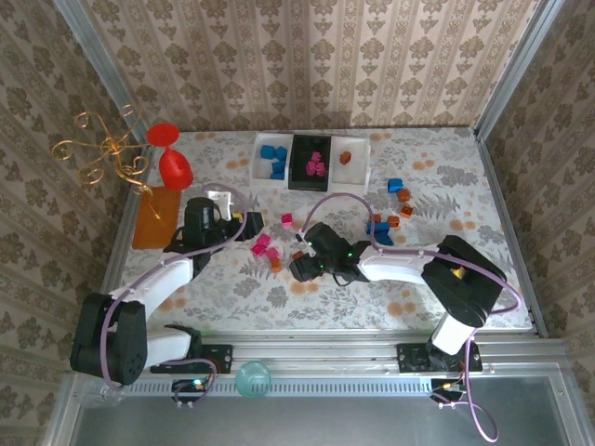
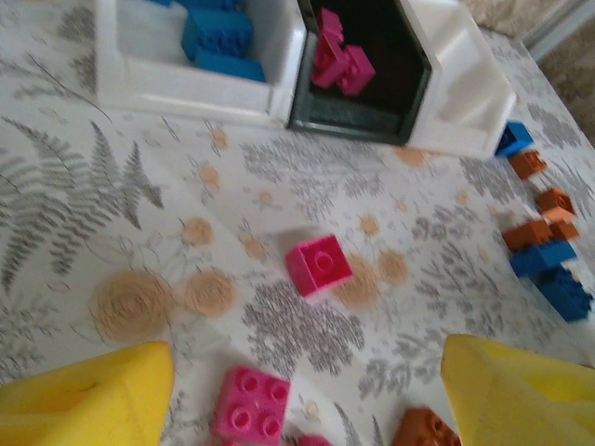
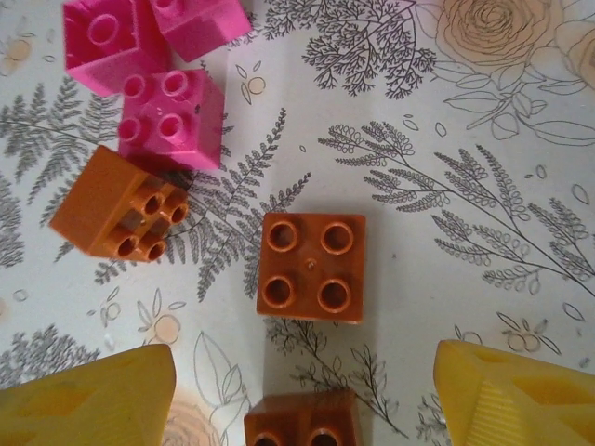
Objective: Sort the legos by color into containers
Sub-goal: Pick up the lego from the center of the table.
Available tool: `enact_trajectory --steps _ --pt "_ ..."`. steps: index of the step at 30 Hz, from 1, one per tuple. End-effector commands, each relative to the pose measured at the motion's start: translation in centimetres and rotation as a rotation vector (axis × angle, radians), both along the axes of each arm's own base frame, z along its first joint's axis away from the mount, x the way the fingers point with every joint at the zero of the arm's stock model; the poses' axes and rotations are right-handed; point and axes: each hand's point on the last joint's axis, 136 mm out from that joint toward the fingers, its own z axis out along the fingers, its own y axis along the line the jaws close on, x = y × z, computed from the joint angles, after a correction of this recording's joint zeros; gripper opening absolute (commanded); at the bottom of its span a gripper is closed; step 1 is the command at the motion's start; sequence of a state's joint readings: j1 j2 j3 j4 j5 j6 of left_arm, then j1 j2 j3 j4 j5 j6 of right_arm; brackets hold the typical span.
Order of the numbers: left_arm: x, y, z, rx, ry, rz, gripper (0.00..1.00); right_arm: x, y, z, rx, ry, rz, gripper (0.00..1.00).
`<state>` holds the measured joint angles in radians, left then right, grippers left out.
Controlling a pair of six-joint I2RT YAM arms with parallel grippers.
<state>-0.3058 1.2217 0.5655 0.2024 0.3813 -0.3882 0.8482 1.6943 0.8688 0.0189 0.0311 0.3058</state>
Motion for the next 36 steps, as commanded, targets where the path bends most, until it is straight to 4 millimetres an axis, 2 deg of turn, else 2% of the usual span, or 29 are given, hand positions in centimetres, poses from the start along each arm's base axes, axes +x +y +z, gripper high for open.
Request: enact_trajectory --steps 1,8,14,18,21,24,26,29,32,36 --pt "-2.6 -0.9 -1.4 -0.015 0.058 -0.117 0.77 1.8 0.2 0.1 -0.036 -0.054 -0.042 0.73" --pt "-3.0 0.3 -2.0 0.055 -0.011 -0.091 0.77 2.6 0.9 -2.6 -0.059 -0.038 -0.060 0.63" --pt "-3.3 1.3 -1.2 0.069 -0.081 -0.050 0.78 3.8 1.4 -3.2 -0.078 -0.058 -0.071 0.50" --pt "-3.4 1.1 -1.2 0.061 -0.080 -0.057 0.78 4.5 1.9 -2.1 -0.045 -0.094 -0.076 0.39" --pt "-3.5 0.5 -0.9 0.027 -0.081 -0.085 0.78 5.9 1.2 0.2 -0.012 -0.145 -0.108 0.35" --pt "-3.7 -0.6 -0.2 -0.032 -0.091 -0.127 0.78 8.3 -0.6 3.6 0.065 -0.196 -0.178 0.33" --pt "-3.6 -1.4 0.8 -0.087 -0.097 -0.155 0.78 10.6 -2.6 6.2 0.159 -0.215 -0.253 0.32" --pt "-3.3 -2.7 2.4 -0.146 -0.087 -0.167 0.78 14.5 -5.7 8.8 0.280 -0.206 -0.373 0.31" --pt "-2.3 -3.7 3.1 -0.155 -0.042 -0.125 0.78 18.6 -8.7 10.1 0.297 -0.234 -0.476 0.31" --pt "-0.6 -4.6 3.4 -0.126 -0.013 -0.081 0.77 23.6 -11.6 10.2 0.278 -0.247 -0.584 0.31"
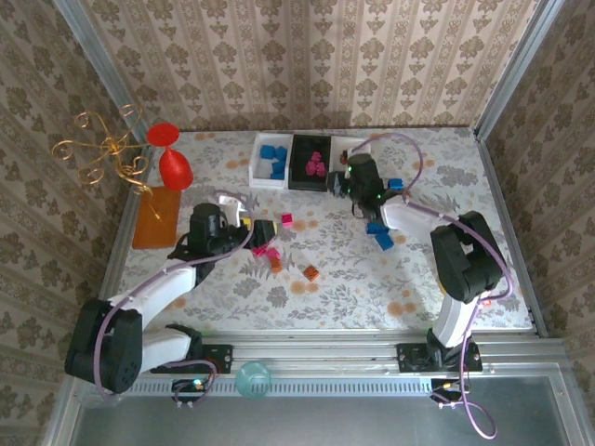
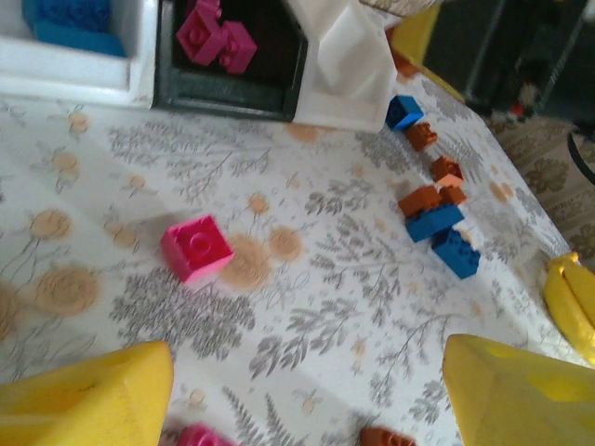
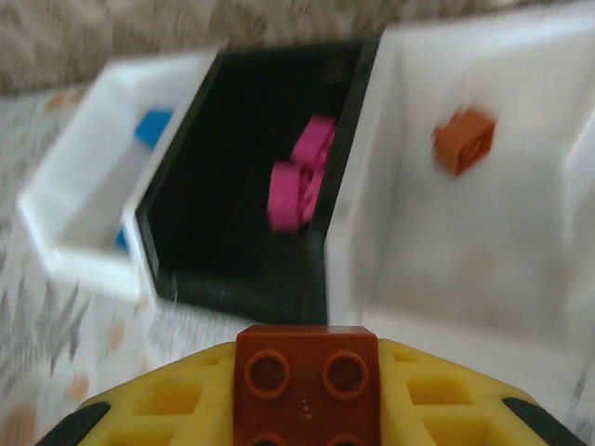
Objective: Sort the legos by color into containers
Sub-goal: Pick up the lego from the center of the table, then place the lego in the container.
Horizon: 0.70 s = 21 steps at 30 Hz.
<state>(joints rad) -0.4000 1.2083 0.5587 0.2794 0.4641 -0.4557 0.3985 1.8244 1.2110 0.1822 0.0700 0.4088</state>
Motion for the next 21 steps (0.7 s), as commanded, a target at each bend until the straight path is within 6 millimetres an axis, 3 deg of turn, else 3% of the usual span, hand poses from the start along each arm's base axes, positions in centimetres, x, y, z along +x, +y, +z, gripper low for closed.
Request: enact_trajectory --steps 1,7,12,16,18,21 --pt "1.8 -0.8 1.4 -0.017 0.010 0.051 0.77 3.1 -0.9 -1.1 0.012 0.038 -0.061 0.32" --pt "2.0 -1.8 0.0 -0.025 -0.024 0.025 0.77 8.0 -2.0 -3.0 -0.023 0.100 -0.107 0.38" --pt "1.4 -0.9 -0.9 0.012 -0.059 0.036 0.77 8.9 -3.0 -2.0 -0.070 0.088 -0.126 0.45" --pt "1.3 0.0 -0.8 0.047 -0.082 0.070 0.78 7.3 -2.4 0.5 -0.044 0.056 -0.072 0.58" --pt "1.3 0.6 -0.7 0.067 -0.089 0.090 0.78 5.5 -1.4 1.6 -0.023 0.038 -0.018 0.62" --pt "1.5 2.1 -1.0 0.115 -0.087 0.157 0.78 1.0 1.3 2.5 -0.033 0.026 0.102 0.67"
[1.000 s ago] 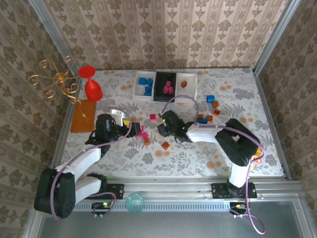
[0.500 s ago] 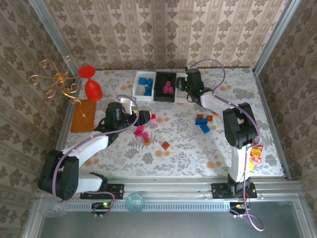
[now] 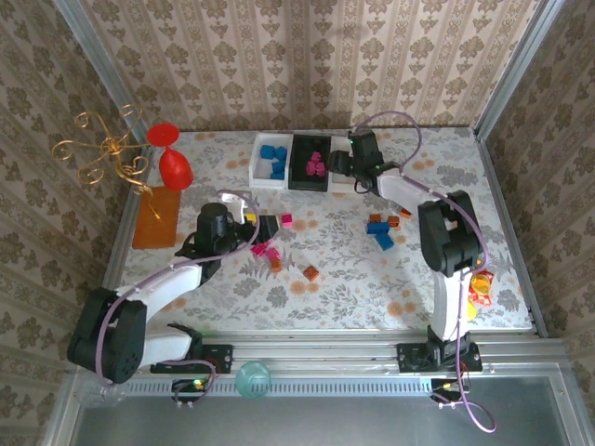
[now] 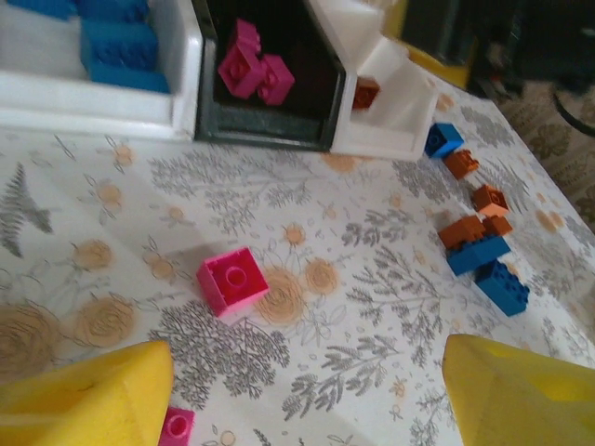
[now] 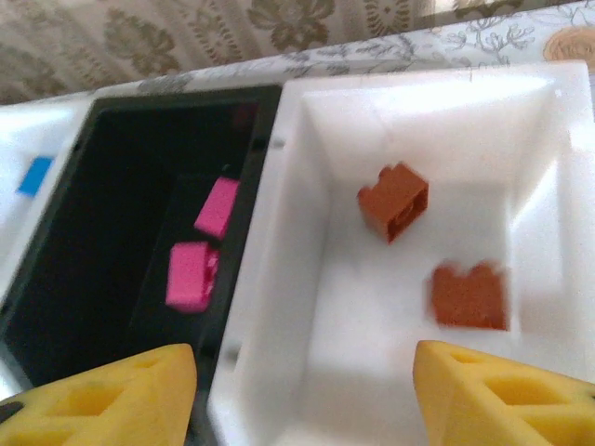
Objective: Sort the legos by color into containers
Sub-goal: Place the lego in the container, then pick up the lego from the center of the table.
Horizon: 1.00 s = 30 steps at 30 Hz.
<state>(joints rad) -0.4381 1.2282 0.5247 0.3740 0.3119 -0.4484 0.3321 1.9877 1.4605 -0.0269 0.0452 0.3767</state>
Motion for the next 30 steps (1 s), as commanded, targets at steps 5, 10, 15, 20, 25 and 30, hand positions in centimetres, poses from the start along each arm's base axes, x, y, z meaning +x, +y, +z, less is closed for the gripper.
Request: enact_trajectory --steps 5,10,15,20,25,30 --pt "0.8 4.4 -1.1 0.060 0.019 0.157 0.78 -12.4 9.2 2.3 -0.026 -0.058 0.392 0.72" --pt "1.3 6.2 -1.8 0.025 0.064 0.194 0.76 -20.0 14.0 -1.3 -0.047 0.001 0.565 0.74" --pt "1.3 7.2 -1.8 -0.032 0.076 0.205 0.75 -24.8 17.7 -4.3 -0.062 0.021 0.678 0.78" --pt "0.9 8.5 -2.3 -0.035 0.110 0.236 0.75 -25.6 19.7 -7.2 -0.069 0.092 0.678 0.78" --pt "0.7 9.2 -2.0 -0.009 0.091 0.257 0.76 -25.1 20.7 -8.8 -0.112 0.117 0.637 0.78" --pt "0.7 9.2 -2.1 -0.011 0.093 0.258 0.76 -24.9 21.0 -10.3 -0.130 0.153 0.605 0.76"
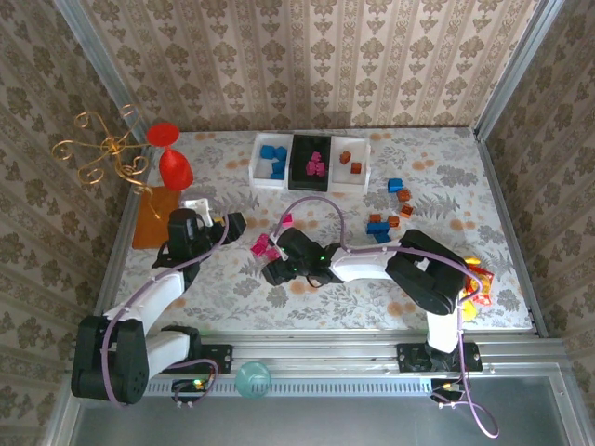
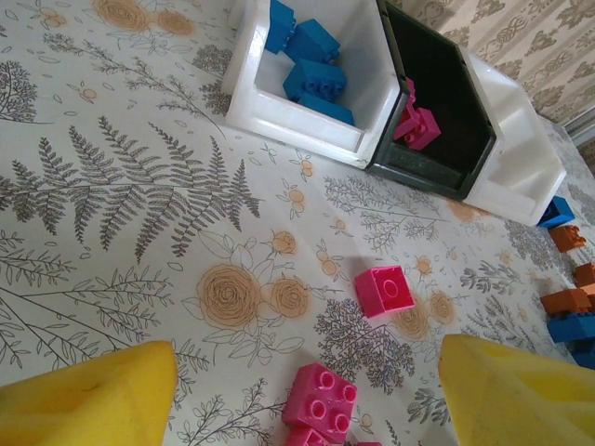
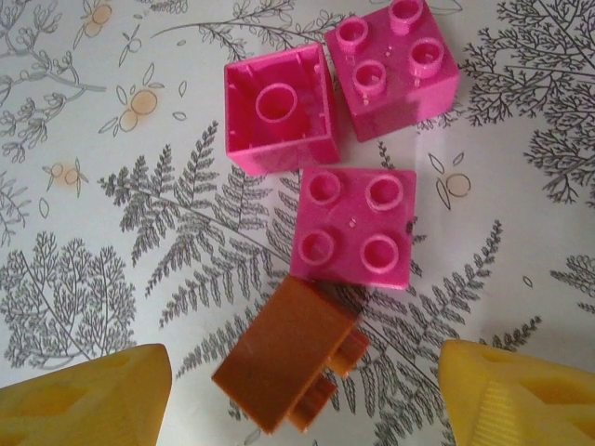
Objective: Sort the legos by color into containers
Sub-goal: Pick up the lego from the center of the table.
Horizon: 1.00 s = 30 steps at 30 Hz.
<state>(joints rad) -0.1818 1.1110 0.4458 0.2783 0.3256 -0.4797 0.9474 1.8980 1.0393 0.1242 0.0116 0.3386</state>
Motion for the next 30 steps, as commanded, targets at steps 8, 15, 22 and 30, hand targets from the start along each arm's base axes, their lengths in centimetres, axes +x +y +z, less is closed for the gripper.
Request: enact_trajectory --steps 8,15,22,30 --pt "-0.5 0.1 -0.4 -0.003 0.014 -0.002 0.76 1.2 -2.0 -0.8 -0.089 -0.035 -0.107 0.62" --pt "-0.4 0.2 -0.4 -0.004 0.015 -0.001 0.76 1.2 -2.3 -0.8 -0.100 -0.043 -0.093 0.47" --pt "-0.4 0.1 -0.7 -0.004 0.024 -0.003 0.76 1.2 -1.0 -1.2 -0.062 -0.031 -0.061 0.39" --pt "-0.3 -0.8 -0.2 -0.032 0.007 -0.048 0.76 1.7 -2.4 1.3 -0.008 -0.050 -0.090 0.29"
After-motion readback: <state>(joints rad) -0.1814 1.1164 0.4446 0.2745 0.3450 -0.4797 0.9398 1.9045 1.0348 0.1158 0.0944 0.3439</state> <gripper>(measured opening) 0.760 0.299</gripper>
